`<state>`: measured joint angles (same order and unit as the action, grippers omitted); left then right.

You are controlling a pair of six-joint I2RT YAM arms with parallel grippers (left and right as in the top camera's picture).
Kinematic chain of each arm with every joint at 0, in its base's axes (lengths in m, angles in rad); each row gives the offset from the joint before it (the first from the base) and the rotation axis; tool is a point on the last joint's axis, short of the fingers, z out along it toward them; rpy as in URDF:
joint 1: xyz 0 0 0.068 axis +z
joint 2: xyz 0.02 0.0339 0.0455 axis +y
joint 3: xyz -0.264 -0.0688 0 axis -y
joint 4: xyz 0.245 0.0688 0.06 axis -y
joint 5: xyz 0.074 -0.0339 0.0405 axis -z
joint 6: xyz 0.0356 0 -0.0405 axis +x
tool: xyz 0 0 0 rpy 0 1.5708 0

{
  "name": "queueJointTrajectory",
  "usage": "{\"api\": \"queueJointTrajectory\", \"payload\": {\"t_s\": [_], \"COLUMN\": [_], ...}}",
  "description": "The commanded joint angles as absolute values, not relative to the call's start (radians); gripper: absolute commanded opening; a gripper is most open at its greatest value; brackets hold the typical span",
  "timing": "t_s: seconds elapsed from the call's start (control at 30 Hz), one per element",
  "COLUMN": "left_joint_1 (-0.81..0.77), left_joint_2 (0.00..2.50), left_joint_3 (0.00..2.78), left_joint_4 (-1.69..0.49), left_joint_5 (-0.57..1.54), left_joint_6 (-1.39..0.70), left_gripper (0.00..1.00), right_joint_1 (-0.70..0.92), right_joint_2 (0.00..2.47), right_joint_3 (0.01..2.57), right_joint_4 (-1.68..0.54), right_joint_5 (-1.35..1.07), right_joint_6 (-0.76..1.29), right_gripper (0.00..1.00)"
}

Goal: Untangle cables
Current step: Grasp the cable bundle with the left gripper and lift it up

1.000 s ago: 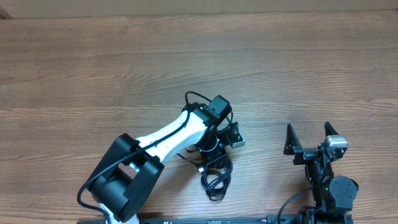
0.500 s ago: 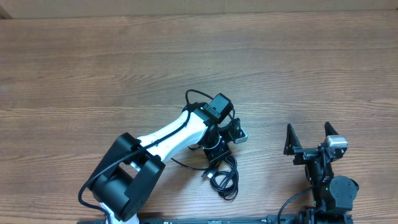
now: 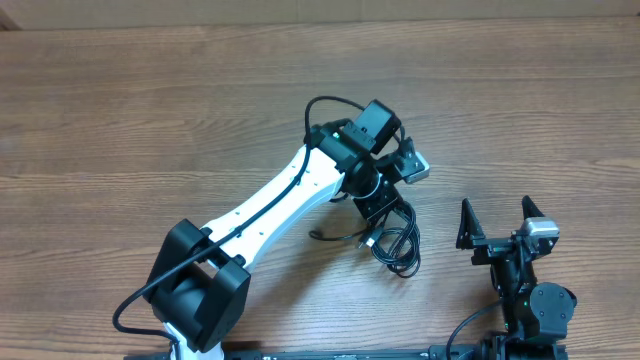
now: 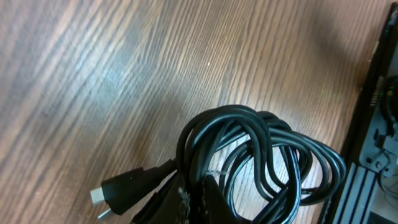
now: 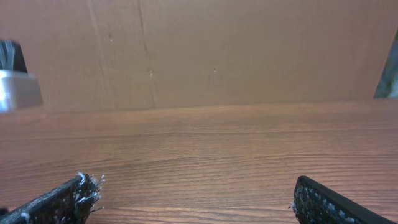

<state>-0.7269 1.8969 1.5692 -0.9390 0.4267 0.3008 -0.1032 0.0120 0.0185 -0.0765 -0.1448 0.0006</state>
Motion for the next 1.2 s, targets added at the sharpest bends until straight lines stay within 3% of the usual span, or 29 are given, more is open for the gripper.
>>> {"api": "queueJointTrajectory", "payload": {"t_s": [0.0,0.5,0.63,0.83,1.17], "left_joint_1": [-0.735,-0.773,-0.773,-0.773,-0.773], "left_joint_2": [1.896,1.808,1.779,1.742,1.623], "left_joint_3": [1.633,1.66,1.66,1.66,1.66], "left_joint_4": [-0.982,-1.099,-1.057,-1.021,-1.022], "left_joint_5": [0.438,0.493,0.44,0.373,0.355], "left_joint_6": [0.363,0.609,0.607,0.604,0.569], "left_gripper": [0.04,0.04,0.04,0.04,0.04], "right_joint_1": [-0.101,-0.101,-0.101,-0.101,-0.101], "right_joint_2": [0.005,0.005,0.005,0.005,0.04], "right_joint_3": [0.009,0.009,0.009,0.018,0.27], "right_joint_4": [-0.073,-0.073,-0.062,-0.034,-0.288], "right_joint_5": [-0.136,-0.141,-0.234,-0.444,-0.447], "right_joint_6": [0.007,0.008,0.145,0.158,0.15], "right_gripper": [1.0,1.0,1.0,1.0,1.0]}}
